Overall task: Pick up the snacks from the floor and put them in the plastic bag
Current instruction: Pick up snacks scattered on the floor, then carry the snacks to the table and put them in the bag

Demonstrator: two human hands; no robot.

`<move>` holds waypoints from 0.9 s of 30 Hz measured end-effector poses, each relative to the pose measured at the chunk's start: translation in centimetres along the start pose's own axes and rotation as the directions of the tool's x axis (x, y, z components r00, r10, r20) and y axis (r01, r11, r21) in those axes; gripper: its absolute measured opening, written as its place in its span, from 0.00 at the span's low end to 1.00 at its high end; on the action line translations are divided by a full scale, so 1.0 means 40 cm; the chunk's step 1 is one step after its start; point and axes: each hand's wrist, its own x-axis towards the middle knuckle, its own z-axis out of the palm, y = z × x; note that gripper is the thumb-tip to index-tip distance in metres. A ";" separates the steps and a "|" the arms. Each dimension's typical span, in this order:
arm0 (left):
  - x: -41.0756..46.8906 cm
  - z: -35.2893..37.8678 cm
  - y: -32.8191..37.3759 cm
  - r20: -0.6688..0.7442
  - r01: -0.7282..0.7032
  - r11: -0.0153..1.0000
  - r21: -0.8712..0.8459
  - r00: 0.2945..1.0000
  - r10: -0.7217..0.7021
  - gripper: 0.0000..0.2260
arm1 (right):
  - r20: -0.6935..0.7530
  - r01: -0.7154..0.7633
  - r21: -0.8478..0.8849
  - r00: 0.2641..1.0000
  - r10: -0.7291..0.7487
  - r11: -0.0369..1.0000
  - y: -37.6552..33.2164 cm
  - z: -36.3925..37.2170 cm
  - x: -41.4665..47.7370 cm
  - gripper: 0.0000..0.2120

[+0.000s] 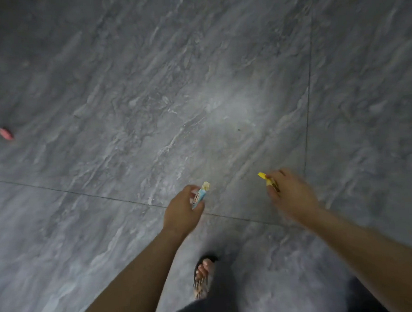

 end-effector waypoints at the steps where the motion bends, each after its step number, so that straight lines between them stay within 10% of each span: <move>1: -0.045 -0.058 0.052 0.005 -0.004 1.000 -0.009 1.000 0.004 0.13 | -0.003 0.016 0.007 1.000 -0.016 1.000 -0.049 -0.067 -0.035 0.11; 13: -0.775 -0.730 0.814 -0.075 0.072 0.918 -0.391 0.991 -0.109 0.09 | -0.035 0.023 0.272 0.999 -0.014 0.962 -0.573 -1.036 -0.598 0.09; 27: -0.950 -0.858 1.354 -0.109 -0.295 0.917 -0.268 0.955 0.275 0.13 | -0.303 0.011 0.314 0.949 0.090 0.949 -0.461 -1.557 -0.819 0.10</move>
